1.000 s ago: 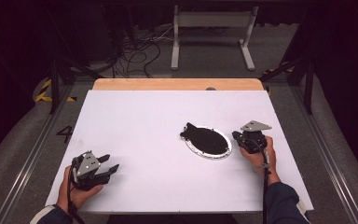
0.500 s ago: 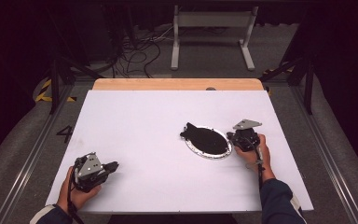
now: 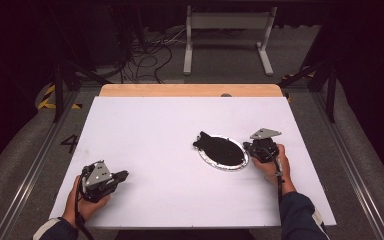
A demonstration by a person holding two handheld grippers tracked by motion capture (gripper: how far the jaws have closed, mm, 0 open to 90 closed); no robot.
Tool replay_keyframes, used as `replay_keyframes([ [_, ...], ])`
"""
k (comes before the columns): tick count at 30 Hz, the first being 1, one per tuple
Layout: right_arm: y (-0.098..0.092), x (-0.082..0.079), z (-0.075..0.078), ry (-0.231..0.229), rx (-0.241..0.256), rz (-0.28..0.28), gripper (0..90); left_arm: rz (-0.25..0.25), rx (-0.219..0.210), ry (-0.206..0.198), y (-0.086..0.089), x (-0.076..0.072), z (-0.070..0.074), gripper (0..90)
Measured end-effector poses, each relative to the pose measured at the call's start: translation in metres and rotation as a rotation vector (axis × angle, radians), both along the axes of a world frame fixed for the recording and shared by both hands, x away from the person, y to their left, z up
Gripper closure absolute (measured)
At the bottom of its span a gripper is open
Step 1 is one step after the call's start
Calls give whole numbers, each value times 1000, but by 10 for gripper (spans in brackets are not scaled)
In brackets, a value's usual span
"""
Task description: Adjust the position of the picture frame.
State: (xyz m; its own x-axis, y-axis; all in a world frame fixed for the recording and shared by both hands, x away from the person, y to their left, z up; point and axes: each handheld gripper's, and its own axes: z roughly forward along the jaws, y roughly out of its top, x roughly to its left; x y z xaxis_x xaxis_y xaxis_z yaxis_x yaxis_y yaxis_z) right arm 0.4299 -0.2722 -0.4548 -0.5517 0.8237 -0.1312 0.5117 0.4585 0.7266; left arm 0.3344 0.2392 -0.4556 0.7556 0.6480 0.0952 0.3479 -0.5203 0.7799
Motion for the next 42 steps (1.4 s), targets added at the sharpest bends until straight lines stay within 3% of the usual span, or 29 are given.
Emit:
replay_keyframes([
  [4,0,0,0,-1,0,1,900,-2,-5,7,-5,12,1,882],
  [10,0,5,0,-4,6,20,900,-52,4,17,-28,32,2,874],
  [13,2,11,2,17,13,9,896,-66,5,22,-37,37,1,874],
  [16,6,16,1,10,16,2,894,-75,10,27,-42,41,1,879],
  [20,8,22,1,23,39,-8,898,-88,-20,47,-47,43,2,895],
  [25,14,28,1,32,43,-25,900,-91,-28,55,-52,49,3,896],
  [29,13,24,5,24,13,-69,868,-90,-44,58,-61,57,4,896],
  [31,1,21,7,26,76,-103,900,-84,-70,48,-71,69,8,896],
  [36,-1,11,11,17,82,-83,900,-107,-112,36,-93,87,18,899],
  [37,-1,4,13,13,88,-62,900,-114,-113,27,-104,94,20,899],
  [42,-1,-15,15,2,93,-39,900,-113,-111,42,-121,108,19,899],
])
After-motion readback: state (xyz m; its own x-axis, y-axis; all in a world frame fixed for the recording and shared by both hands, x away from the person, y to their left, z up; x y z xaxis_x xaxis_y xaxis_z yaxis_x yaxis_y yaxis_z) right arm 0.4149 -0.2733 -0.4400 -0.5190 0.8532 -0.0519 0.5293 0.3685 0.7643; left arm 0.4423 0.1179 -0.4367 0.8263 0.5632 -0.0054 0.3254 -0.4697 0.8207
